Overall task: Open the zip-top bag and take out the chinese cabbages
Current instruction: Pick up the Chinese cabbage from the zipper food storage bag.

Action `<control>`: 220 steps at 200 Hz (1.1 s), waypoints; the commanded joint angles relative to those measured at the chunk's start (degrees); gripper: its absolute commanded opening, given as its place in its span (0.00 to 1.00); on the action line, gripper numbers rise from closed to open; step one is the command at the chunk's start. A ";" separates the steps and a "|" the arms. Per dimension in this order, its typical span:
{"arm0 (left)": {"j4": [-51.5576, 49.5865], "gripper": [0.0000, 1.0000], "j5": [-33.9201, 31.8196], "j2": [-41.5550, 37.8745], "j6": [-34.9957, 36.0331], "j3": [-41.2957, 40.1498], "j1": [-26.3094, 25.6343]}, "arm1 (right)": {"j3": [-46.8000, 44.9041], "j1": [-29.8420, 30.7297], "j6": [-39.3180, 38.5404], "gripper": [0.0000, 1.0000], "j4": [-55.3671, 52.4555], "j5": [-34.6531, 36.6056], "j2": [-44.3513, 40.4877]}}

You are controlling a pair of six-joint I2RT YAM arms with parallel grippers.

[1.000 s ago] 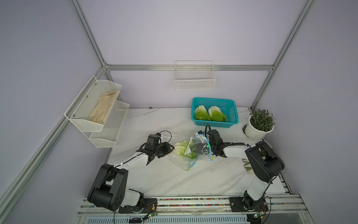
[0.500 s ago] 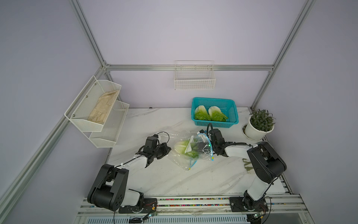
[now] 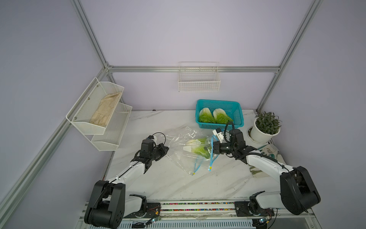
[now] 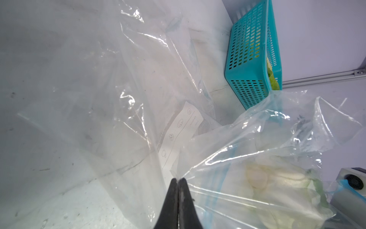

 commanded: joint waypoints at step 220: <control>0.48 1.00 16.79 23.48 50.00 25.06 -4.22 | 8.41 -3.04 -14.09 0.00 -6.42 -15.78 17.20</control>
